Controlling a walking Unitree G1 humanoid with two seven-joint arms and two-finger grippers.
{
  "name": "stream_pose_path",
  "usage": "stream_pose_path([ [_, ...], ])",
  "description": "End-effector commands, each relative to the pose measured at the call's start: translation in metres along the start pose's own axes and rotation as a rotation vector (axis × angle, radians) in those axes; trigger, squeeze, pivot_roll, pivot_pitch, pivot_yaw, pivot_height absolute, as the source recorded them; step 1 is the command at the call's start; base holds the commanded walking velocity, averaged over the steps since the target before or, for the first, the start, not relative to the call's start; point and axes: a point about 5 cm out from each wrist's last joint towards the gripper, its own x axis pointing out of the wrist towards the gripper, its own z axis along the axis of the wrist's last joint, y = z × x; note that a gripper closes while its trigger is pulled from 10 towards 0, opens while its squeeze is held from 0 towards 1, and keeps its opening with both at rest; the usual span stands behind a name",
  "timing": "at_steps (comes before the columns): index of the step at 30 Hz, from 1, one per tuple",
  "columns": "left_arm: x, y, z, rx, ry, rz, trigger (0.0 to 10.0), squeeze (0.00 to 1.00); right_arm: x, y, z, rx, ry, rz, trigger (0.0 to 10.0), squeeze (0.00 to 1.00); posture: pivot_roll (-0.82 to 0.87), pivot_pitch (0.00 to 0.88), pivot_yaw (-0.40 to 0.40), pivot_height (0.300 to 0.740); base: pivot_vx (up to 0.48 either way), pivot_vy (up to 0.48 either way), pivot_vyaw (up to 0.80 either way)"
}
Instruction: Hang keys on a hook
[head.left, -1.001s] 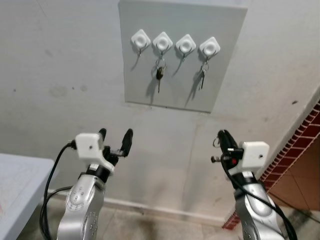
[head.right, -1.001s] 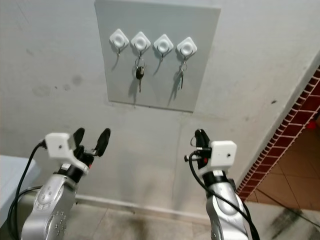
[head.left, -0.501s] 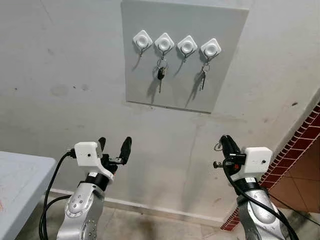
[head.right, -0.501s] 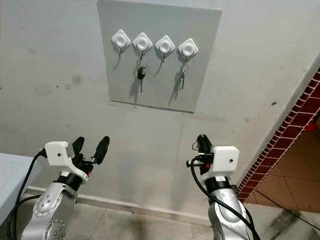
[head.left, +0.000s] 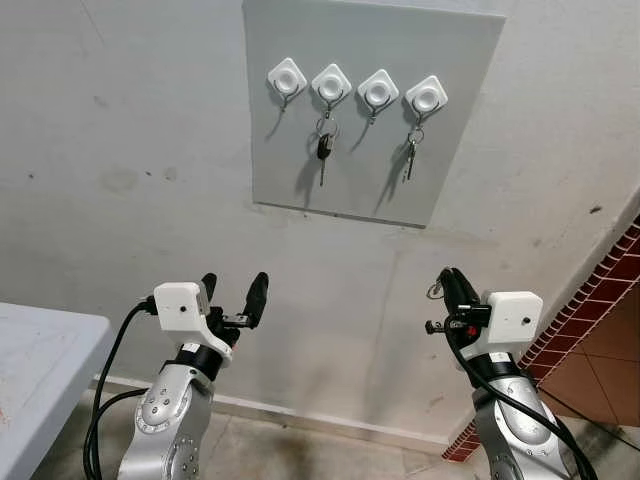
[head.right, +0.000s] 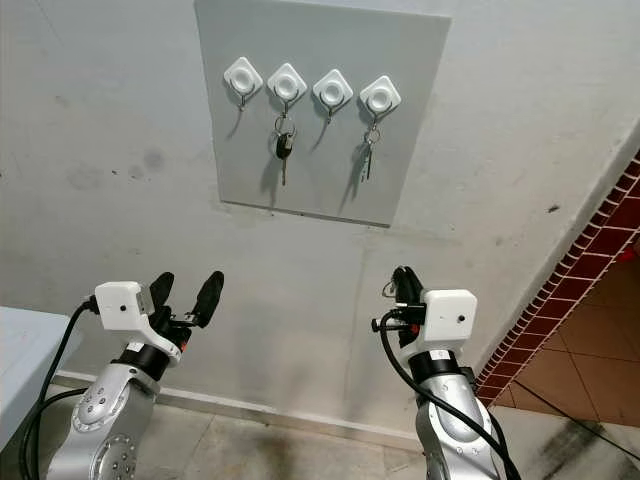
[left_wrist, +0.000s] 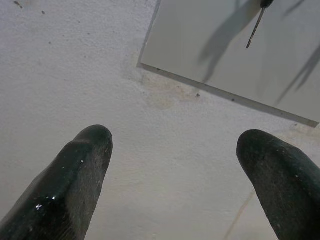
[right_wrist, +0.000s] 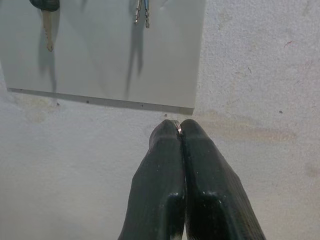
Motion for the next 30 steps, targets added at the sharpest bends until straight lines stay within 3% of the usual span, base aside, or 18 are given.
stream_pose_path([
  [1, 0.0013, -0.0021, -0.0003, 0.0, 0.006, -0.005, 10.0, 0.0, 0.0005, -0.0003, 0.0006, -0.005, 0.003, 0.003, 10.0, 0.0, 0.03, 0.0, -0.051, 0.74, 0.0, 0.0, 0.0],
  [30, 0.0023, -0.0044, -0.0005, 0.004, 0.008, -0.012, 10.0, 0.0, -0.0006, 0.0024, -0.0015, 0.002, 0.016, 0.006, 10.0, 0.0, 0.03, 0.0, -0.051, 0.74, 0.259, 0.0, 0.0],
])
